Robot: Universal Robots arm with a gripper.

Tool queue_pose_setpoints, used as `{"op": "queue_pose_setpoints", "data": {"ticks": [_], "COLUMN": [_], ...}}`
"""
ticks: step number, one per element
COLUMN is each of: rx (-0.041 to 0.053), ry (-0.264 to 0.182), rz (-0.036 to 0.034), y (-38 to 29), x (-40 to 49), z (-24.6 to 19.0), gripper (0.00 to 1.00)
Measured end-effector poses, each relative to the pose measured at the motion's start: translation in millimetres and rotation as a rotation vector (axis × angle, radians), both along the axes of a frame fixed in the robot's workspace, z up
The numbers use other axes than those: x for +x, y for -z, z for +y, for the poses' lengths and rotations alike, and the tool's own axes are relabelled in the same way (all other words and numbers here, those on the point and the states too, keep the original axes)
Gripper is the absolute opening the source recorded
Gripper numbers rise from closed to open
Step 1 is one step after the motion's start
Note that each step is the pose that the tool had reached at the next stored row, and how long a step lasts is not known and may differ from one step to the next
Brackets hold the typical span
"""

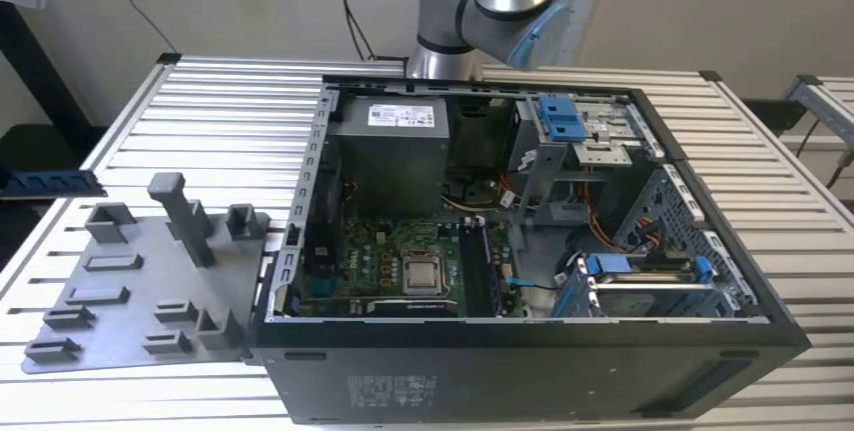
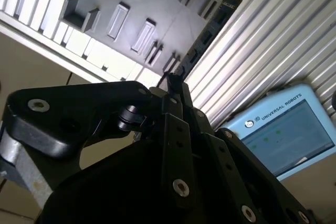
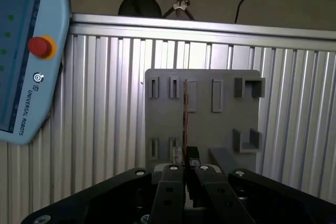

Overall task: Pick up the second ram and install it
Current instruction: 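Pick up the second ram and move it above second insertion slot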

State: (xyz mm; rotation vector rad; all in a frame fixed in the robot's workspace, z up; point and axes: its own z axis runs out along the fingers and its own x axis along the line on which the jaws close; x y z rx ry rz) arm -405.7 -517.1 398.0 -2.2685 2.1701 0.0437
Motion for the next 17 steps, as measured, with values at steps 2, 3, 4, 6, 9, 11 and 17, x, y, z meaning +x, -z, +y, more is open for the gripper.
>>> {"op": "queue_pose_setpoints", "data": {"ticks": [2, 3, 4, 6, 9, 11, 17], "rx": [0.0000, 0.0001, 0.0001, 0.0002, 0.0000, 0.0000, 0.0000], "ry": [0.000, 0.000, 0.000, 0.000, 0.000, 0.000, 0.000], "rz": [-0.0001, 0.0000, -0.0002, -0.0004, -0.0003, -0.0006, -0.0007], "y": [-3.1, -3.8, -3.8, -3.8, -4.0, -3.9, -4.0], "x": [0.0, 0.0, 0.0, 0.0, 0.0, 0.0, 2.7], "z": [0.0, 0.0, 0.0, 0.0, 0.0, 0.0, 0.0], "gripper": [0.14, 0.14, 0.14, 0.14, 0.14, 0.14, 0.14]}}
